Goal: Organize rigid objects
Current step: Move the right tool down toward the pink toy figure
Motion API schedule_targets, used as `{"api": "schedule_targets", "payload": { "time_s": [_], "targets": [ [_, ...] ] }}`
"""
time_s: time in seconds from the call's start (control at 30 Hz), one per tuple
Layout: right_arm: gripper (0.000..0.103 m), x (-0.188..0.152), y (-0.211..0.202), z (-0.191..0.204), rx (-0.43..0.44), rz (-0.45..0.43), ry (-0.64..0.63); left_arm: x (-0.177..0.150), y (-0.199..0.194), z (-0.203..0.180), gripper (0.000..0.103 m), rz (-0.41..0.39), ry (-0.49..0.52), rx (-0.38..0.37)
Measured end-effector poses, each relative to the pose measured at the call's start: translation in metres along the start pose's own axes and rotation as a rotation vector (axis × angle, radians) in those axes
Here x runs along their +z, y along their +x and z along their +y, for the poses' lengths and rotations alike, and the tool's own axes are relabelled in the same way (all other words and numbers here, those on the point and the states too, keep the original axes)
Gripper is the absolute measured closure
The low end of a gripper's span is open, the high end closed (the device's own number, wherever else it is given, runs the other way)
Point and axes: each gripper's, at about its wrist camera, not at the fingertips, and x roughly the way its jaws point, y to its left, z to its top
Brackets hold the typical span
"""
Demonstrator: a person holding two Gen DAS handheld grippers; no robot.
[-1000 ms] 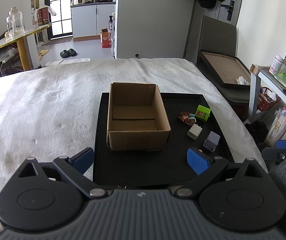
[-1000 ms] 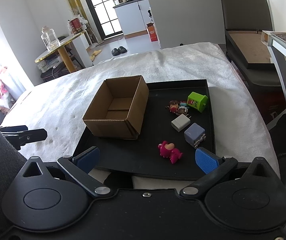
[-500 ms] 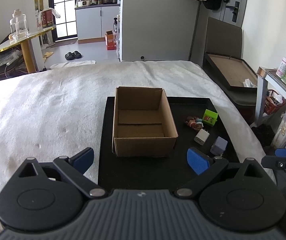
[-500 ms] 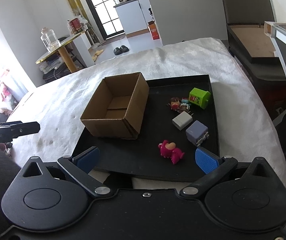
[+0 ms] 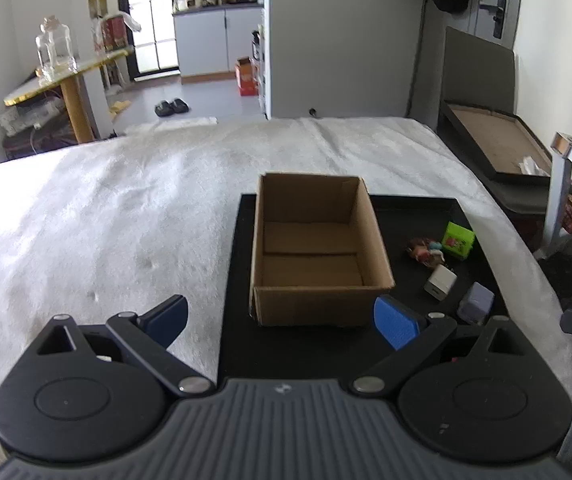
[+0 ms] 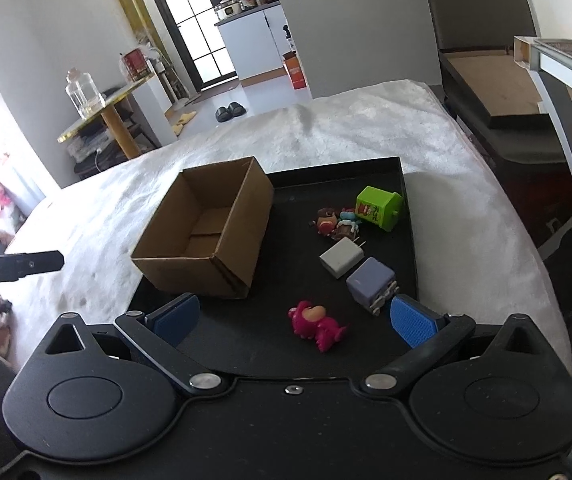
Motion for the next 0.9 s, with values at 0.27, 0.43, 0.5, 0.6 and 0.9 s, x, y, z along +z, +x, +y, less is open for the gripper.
{"api": "schedule_targets", "payload": {
  "time_s": [0.27, 0.43, 0.5, 0.6, 0.9],
  "targets": [
    [0.000, 0.004, 0.014, -0.015, -0.015, 0.005, 0.026, -0.001, 0.017, 0.009, 0.004, 0.007, -0.014, 0.071],
    [0.000, 0.004, 0.023, -0.025, -0.032, 0.011, 0.054, -0.001, 0.027, 0.010, 0.004, 0.014, -0.008, 0.113],
    [0.001, 0.003, 0.028, -0.027, -0.037, 0.017, 0.059, -0.001, 0.031, 0.008, 0.004, 0.017, -0.006, 0.121],
    [0.003, 0.002, 0.036, -0.031, -0.039, 0.033, 0.062, -0.002, 0.040, 0.006, 0.004, 0.025, -0.006, 0.133],
    [0.012, 0.001, 0.065, -0.031, -0.030, 0.095, 0.064, -0.003, 0.070, 0.000, 0.005, 0.042, 0.001, 0.157]
  ]
}}
